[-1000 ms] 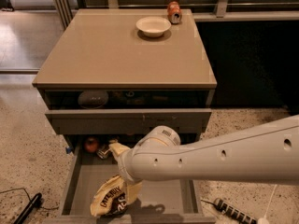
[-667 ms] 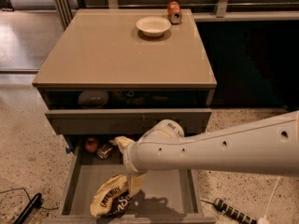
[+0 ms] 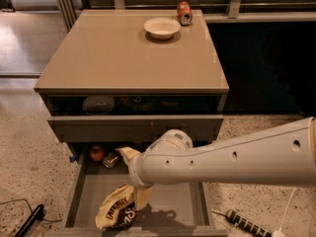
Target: Pick brown chip bag from middle drawer and place on counter
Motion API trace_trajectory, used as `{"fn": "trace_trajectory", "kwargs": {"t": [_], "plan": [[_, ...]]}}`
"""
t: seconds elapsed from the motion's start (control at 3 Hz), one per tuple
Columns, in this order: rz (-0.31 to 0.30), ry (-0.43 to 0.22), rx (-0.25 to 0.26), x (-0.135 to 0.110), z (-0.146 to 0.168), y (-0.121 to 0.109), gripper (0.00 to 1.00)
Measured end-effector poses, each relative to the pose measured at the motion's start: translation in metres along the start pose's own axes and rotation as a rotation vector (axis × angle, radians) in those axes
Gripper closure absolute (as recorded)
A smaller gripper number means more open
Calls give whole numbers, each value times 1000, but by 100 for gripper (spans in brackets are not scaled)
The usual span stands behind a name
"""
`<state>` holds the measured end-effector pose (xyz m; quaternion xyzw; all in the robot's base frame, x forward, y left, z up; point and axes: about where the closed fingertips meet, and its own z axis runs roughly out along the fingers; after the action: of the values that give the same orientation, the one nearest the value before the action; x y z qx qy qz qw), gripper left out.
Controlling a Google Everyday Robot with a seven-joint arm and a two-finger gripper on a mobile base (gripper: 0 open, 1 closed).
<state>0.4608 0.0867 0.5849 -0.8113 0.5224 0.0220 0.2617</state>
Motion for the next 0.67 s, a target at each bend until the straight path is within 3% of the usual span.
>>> {"fn": "trace_trajectory", "kwargs": {"t": [0.33,0.67], "plan": [[-27,-21,-35,-14,16,18,0],[-27,-21,-40,-14,20,21,0]]}}
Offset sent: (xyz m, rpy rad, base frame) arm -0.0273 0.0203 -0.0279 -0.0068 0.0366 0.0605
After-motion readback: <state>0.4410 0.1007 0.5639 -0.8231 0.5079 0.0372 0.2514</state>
